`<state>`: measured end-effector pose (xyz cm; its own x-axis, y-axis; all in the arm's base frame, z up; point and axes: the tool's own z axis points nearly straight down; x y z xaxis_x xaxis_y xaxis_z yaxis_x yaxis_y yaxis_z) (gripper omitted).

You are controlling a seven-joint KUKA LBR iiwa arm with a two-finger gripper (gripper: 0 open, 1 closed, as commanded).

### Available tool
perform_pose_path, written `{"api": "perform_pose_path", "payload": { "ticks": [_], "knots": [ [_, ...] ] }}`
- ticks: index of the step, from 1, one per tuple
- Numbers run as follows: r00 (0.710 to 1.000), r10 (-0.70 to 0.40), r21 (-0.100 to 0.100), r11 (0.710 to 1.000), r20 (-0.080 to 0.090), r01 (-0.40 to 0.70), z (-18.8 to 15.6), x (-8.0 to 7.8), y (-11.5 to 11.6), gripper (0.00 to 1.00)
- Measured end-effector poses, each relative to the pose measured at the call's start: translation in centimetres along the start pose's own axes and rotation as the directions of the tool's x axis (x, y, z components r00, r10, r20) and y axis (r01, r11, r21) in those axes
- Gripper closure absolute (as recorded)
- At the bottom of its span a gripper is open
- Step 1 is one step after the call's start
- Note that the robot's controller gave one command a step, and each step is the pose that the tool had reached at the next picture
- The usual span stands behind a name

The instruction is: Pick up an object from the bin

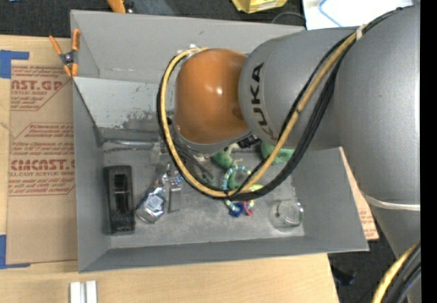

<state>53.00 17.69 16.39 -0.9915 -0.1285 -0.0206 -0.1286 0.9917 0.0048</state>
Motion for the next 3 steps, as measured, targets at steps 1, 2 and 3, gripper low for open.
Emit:
{"api": "perform_pose_path", "payload": {
  "ticks": [1,2,3],
  "knots": [
    [0.997,0.078,0.002,0.997,-0.005,-0.078,0.4,0.8,-2.3,0.0],
    [0.975,-0.22,0.002,0.975,-0.001,0.22,2.2,0.7,-3.0,0.0],
    [0.98,-0.198,0.001,0.98,0.002,0.198,4.8,-0.7,-4.5,0.0]
  ]
}}
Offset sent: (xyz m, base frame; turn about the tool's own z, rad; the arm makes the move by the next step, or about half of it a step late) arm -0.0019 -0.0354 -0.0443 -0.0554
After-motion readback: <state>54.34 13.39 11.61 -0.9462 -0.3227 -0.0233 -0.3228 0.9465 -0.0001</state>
